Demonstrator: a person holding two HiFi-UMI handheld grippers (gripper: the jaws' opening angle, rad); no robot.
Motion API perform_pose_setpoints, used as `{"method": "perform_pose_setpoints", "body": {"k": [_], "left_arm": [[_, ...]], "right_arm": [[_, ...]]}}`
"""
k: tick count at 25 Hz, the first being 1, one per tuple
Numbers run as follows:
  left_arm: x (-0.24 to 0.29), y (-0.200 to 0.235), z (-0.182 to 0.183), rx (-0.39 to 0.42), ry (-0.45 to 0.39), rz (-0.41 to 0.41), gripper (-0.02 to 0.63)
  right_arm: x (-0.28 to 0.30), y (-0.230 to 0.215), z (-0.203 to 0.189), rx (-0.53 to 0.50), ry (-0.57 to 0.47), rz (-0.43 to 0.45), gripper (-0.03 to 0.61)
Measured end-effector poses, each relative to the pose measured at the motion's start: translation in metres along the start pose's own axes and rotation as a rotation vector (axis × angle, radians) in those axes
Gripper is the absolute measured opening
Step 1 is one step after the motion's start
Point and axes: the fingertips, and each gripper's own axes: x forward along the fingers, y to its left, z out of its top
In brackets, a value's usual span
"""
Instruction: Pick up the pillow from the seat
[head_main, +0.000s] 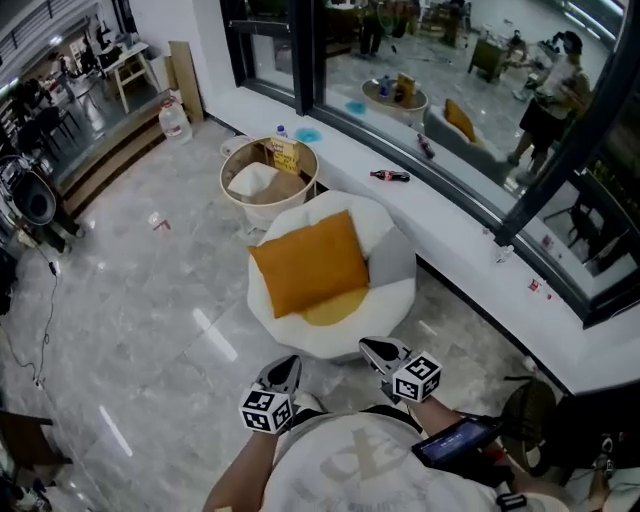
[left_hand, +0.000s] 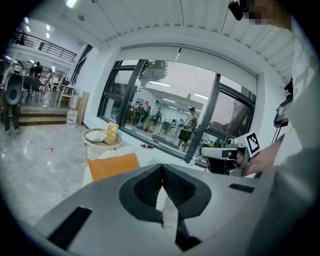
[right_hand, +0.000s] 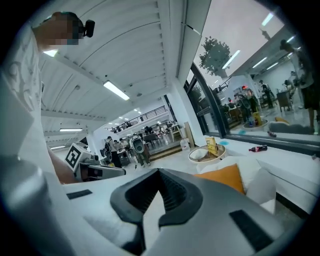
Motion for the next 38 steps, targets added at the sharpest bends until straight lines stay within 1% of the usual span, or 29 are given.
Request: {"method": "perform_pose_setpoints", "body": {"k": [4,9,13,20,26,29,33,38], "left_arm": [[-0.009,0.031,0.011,0.014,-0.009,-0.026,0.009],[-0.017,0.06,0.022,0.012,-0.011,-0.043,0.009],[-0.019,0.078,0.025,0.005,-0.015,-0.049,0.009],[-0.021,0.081,0.035,0.018,-0.024,-0.082,0.009],[-0.016,0.1,0.04,0.02,-0.025,-0.053,0.009],[-0.003,0.105,0.042,0.022,-0.006,-0.045,0.009],[0.027,0.109,0.048,0.016,0.023,-0.051,0.009],[0.072,0.117,0.07,0.019,0.042,-0.077,0.009]], "right_arm": [[0.02,-0.001,0.011,0.017,-0.042,-0.064,0.014],[0.034,-0.002,0.021,0.026,-0.042,-0.132,0.014],[0.046,0.001,0.025,0.027,-0.037,-0.158,0.014],[0.067,0.003,0.03,0.038,-0.036,-0.137,0.014],[0.088,-0.007,0.038,0.035,-0.046,-0.109,0.014],[0.093,-0.022,0.039,0.049,-0.045,-0.1,0.014],[0.098,-0.055,0.04,0.08,-0.044,-0.125,0.014],[0.103,-0.093,0.048,0.099,-0.046,-0.14,0.014]]}}
